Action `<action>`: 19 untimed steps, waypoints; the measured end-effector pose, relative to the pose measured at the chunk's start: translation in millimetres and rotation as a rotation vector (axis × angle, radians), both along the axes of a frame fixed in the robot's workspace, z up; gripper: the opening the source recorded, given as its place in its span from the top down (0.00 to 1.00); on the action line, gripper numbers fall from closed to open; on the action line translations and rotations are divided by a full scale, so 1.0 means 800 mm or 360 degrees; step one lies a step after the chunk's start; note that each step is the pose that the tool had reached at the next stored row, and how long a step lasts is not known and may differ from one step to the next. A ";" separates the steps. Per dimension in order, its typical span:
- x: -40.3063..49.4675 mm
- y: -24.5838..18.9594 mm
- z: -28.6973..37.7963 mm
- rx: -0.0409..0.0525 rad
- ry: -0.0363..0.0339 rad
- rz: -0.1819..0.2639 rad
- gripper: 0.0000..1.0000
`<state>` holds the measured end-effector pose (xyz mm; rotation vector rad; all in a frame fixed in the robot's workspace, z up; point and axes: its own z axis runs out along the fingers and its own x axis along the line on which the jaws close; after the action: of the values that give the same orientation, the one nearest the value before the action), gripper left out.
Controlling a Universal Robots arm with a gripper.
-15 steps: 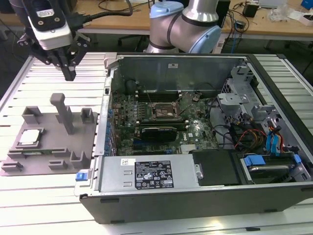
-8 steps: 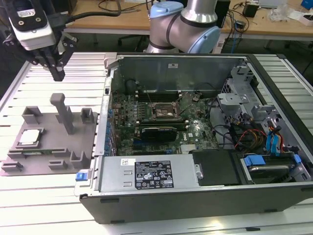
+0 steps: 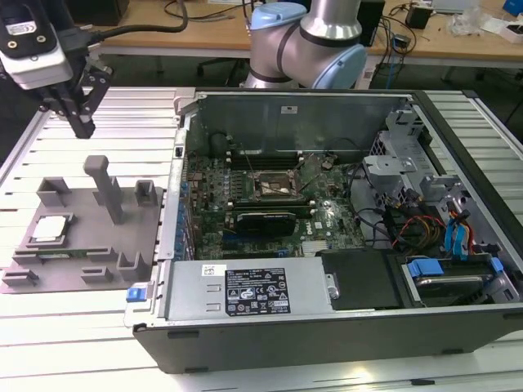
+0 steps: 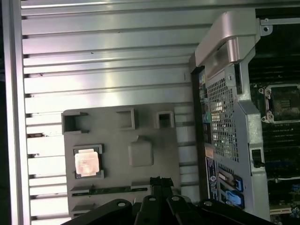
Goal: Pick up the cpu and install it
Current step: 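Reach for the cpu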
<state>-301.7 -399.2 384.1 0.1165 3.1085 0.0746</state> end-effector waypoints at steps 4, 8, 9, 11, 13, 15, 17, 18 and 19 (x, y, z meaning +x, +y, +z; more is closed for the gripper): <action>-0.012 -0.0014 -0.0088 0.0000 0.0000 0.0000 0.89; -0.024 -0.0054 -0.0181 0.0000 0.0000 0.0000 0.89; -0.029 -0.0073 -0.0210 0.0000 0.0000 0.0000 0.89; -0.038 -0.0114 -0.0262 0.0000 0.0000 0.0000 0.89; -0.044 -0.0139 -0.0302 0.0000 0.0000 0.0000 0.89; -0.050 -0.0161 -0.0341 0.0000 0.0000 0.0000 0.89; -0.057 -0.0181 -0.0386 0.0000 0.0000 0.0000 0.89; -0.061 -0.0194 -0.0425 0.0000 0.0000 0.0000 0.89; -0.064 -0.0200 -0.0449 0.0000 0.0000 0.0000 0.89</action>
<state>-352.6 -415.2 348.2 0.1163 3.1085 0.0746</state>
